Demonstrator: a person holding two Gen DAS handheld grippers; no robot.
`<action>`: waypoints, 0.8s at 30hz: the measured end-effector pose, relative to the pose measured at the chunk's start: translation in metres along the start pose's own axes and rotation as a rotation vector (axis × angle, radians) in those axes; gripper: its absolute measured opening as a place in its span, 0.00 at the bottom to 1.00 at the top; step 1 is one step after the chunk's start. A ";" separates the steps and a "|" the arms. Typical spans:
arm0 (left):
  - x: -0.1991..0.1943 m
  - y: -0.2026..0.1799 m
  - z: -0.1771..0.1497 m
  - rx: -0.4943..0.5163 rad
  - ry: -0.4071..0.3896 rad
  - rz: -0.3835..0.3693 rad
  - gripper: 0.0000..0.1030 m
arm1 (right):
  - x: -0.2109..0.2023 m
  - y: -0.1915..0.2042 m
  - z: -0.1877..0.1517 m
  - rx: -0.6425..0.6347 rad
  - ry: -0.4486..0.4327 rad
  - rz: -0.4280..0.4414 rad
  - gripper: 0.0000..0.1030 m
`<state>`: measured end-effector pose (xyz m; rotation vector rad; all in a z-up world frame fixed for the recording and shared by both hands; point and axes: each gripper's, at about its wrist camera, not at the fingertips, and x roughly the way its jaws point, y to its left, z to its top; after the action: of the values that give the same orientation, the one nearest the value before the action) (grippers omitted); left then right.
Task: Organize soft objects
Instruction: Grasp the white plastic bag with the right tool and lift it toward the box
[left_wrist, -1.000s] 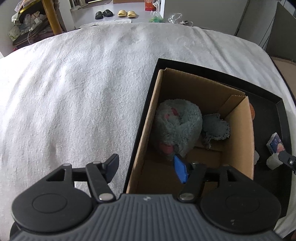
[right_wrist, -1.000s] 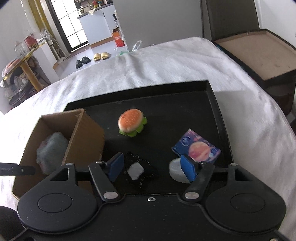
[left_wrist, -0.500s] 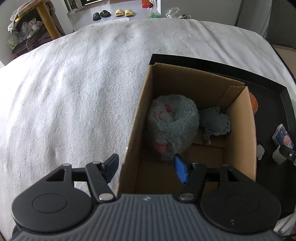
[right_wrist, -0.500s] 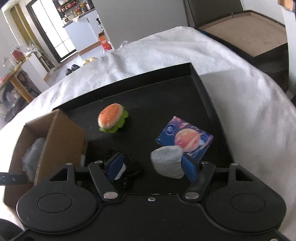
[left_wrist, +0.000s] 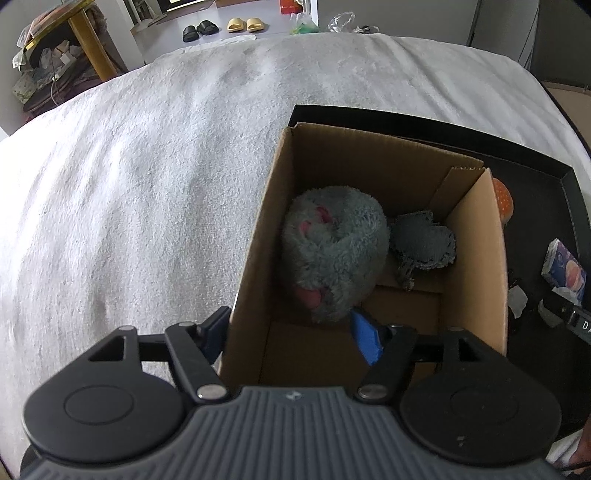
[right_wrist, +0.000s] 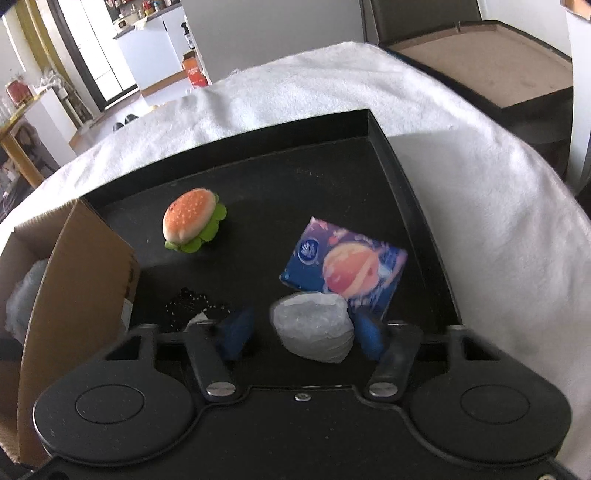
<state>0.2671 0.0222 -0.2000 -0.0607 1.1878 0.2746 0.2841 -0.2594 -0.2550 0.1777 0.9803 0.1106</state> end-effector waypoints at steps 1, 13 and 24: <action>-0.001 0.000 0.000 0.000 -0.001 0.001 0.67 | 0.000 -0.001 0.000 0.011 0.003 0.011 0.43; -0.009 0.008 -0.002 -0.019 -0.016 -0.018 0.67 | -0.017 0.002 -0.002 0.004 -0.014 0.025 0.42; -0.022 0.029 -0.007 -0.051 -0.035 -0.043 0.67 | -0.049 0.029 0.005 -0.066 -0.065 0.043 0.42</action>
<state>0.2461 0.0452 -0.1799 -0.1254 1.1439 0.2667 0.2607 -0.2397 -0.2067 0.1405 0.9071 0.1752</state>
